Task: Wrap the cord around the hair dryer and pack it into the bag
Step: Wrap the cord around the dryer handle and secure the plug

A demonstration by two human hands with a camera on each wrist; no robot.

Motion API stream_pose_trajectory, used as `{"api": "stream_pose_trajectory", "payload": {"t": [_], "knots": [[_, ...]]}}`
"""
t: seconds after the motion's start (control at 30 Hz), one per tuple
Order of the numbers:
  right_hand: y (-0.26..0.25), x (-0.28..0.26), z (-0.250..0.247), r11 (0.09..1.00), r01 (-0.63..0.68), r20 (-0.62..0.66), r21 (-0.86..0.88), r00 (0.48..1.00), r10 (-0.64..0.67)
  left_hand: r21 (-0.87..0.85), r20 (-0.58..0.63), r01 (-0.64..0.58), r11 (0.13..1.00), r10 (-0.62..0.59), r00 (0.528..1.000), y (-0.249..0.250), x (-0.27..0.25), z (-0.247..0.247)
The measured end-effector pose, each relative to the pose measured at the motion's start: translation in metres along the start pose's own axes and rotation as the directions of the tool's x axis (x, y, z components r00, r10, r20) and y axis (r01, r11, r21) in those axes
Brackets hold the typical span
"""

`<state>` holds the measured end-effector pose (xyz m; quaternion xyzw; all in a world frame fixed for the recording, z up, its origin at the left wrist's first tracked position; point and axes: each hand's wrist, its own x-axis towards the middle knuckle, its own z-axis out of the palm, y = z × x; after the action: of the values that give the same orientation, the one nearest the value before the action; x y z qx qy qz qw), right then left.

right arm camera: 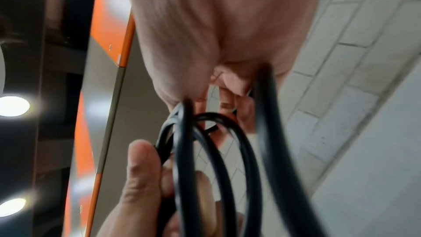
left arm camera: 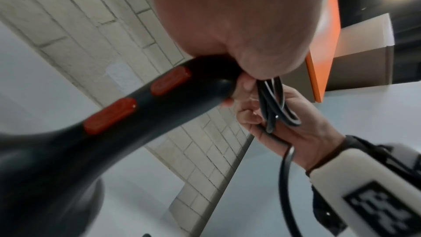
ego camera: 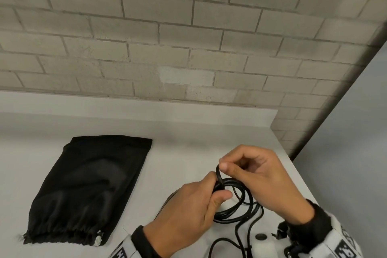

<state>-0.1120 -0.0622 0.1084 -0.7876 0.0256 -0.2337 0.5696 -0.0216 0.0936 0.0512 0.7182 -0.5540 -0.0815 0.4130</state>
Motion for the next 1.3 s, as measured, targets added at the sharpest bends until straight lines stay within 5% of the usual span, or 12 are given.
{"api": "stream_pose_trajectory", "payload": {"t": [0.23, 0.57, 0.73, 0.8, 0.87, 0.93, 1.0, 1.07, 1.13, 1.23, 1.3], "knots": [[-0.001, -0.016, 0.004, 0.995, -0.097, 0.162, 0.023, 0.982, 0.092, -0.199, -0.307, -0.06, 0.978, -0.004, 0.952, -0.003, 0.002, 0.007], [-0.006, -0.002, 0.001, 0.982, -0.146, 0.153, -0.117, 0.975, 0.163, -0.358, -0.356, -0.018, 0.933, -0.119, 0.927, 0.001, 0.006, 0.007], [-0.003, 0.001, 0.006, 0.982, -0.164, 0.178, -0.09, 0.968, 0.178, -0.296, -0.432, -0.03, 0.955, -0.106, 0.896, 0.005, 0.009, 0.007], [0.004, -0.004, 0.016, 0.984, -0.09, 0.018, -0.152, 0.995, 0.094, -0.268, -0.467, 0.009, 0.964, -0.137, 0.874, 0.002, 0.012, 0.007], [0.014, -0.013, 0.027, 0.928, 0.079, -0.191, -0.364, 0.969, -0.158, -0.249, -0.496, 0.031, 0.968, -0.155, 0.855, -0.001, 0.013, 0.006], [0.024, -0.021, 0.033, 0.761, 0.188, -0.218, -0.621, 0.891, -0.398, -0.24, -0.51, 0.032, 0.97, -0.154, 0.846, -0.002, 0.015, 0.007], [0.03, -0.025, 0.037, 0.602, 0.151, -0.17, -0.784, 0.881, -0.442, -0.237, -0.521, 0.03, 0.971, -0.153, 0.84, -0.004, 0.015, 0.007], [0.033, -0.027, 0.043, 0.526, 0.099, -0.147, -0.845, 0.902, -0.406, -0.239, -0.527, 0.034, 0.97, -0.159, 0.835, -0.006, 0.016, 0.008], [0.029, -0.029, 0.048, 0.544, 0.058, -0.148, -0.837, 0.933, -0.328, -0.229, -0.525, 0.038, 0.973, -0.156, 0.837, -0.007, 0.016, 0.009], [0.014, -0.027, 0.049, 0.783, -0.113, -0.241, -0.611, 0.969, -0.048, -0.185, -0.519, 0.03, 0.982, -0.124, 0.846, -0.009, 0.02, 0.01], [0.001, -0.022, 0.045, 0.904, -0.279, -0.252, -0.325, 0.947, 0.202, -0.152, -0.525, 0.015, 0.988, -0.093, 0.846, -0.011, 0.023, 0.009]]}}
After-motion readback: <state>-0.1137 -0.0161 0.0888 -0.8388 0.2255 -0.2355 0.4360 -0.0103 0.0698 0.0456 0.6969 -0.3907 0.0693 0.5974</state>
